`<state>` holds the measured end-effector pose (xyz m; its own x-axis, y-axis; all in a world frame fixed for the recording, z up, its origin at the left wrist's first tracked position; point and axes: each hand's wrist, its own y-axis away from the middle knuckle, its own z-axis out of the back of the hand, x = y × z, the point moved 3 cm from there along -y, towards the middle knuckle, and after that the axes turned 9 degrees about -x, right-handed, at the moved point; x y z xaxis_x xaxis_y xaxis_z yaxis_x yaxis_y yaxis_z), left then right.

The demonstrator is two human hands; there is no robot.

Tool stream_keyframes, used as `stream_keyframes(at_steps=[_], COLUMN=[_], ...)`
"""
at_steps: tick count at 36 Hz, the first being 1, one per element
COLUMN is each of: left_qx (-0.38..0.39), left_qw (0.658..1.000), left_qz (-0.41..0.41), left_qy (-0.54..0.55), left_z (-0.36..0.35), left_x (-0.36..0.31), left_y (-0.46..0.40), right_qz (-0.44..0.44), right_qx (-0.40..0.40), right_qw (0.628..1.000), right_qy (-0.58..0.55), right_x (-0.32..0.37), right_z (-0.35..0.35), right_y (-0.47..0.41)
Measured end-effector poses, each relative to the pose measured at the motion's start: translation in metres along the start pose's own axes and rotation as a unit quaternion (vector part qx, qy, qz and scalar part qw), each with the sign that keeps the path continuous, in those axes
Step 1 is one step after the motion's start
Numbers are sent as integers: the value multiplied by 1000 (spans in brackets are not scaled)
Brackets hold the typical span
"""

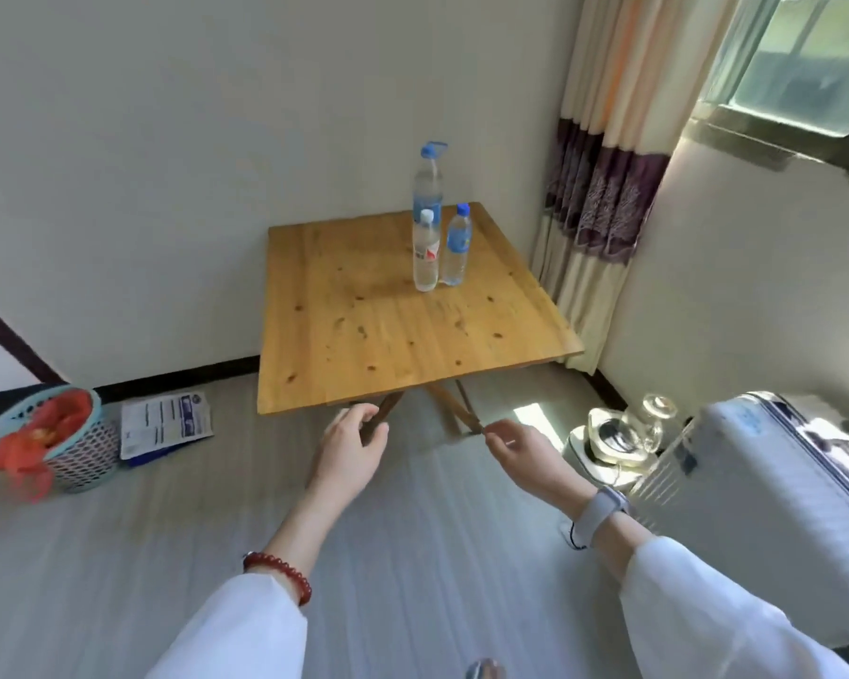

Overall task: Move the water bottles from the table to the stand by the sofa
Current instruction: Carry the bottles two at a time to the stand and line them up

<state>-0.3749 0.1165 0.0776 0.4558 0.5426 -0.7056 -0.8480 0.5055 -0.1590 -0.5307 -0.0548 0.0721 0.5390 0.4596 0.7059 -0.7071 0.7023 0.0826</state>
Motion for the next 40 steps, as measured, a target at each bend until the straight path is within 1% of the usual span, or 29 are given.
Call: stream_keyframes(at_steps=[3, 8, 10, 13, 17, 21, 24, 27, 30, 34, 36, 40], left_qx=[13, 13, 14, 4, -16, 2, 21, 16, 22, 49, 52, 53], left_qw=[1000, 1000, 1000, 1000, 999, 998, 997, 996, 995, 990, 988, 987], left_qz=[-9, -8, -3, 1, 10, 32, 50, 58, 54, 59, 55, 20], left_qy=[8, 16, 18, 24, 44, 51, 51, 65, 85, 118, 133, 148], left_z=[-37, -96, -114, -131, -149, -171, -193, -215, -239, -268, -276, -286], left_x=[-7, -18, -26, -40, -47, -34, -27, -24, -20, -5, 3, 11], left_y=[-70, -191, -242, -313, -384, -432, -468, -504, -533, -551, -555, -564], right_qz=[-6, -17, -16, -26, -23, -24, -39, -53, -61, -60, -75, -85], right_qx=[-11, -17, -15, -40, -70, -73, -73, -86, -95, -110, -115, -111], right_qw=[1000, 1000, 1000, 999, 997, 996, 994, 990, 989, 985, 981, 977], right_qy=[7, -10, -9, -11, -27, -48, -74, -98, -97, -116, -139, -162], right_x=[-12, -29, -32, -28, -14, -4, 1, 3, 1, -1, -3, -11], right_z=[4, 6, 10, 20, 23, 12, 2, -7, -17, -28, -33, -37], right_y=[-73, -205, -262, -341, -425, -494, -537, -573, -601, -624, -632, -639])
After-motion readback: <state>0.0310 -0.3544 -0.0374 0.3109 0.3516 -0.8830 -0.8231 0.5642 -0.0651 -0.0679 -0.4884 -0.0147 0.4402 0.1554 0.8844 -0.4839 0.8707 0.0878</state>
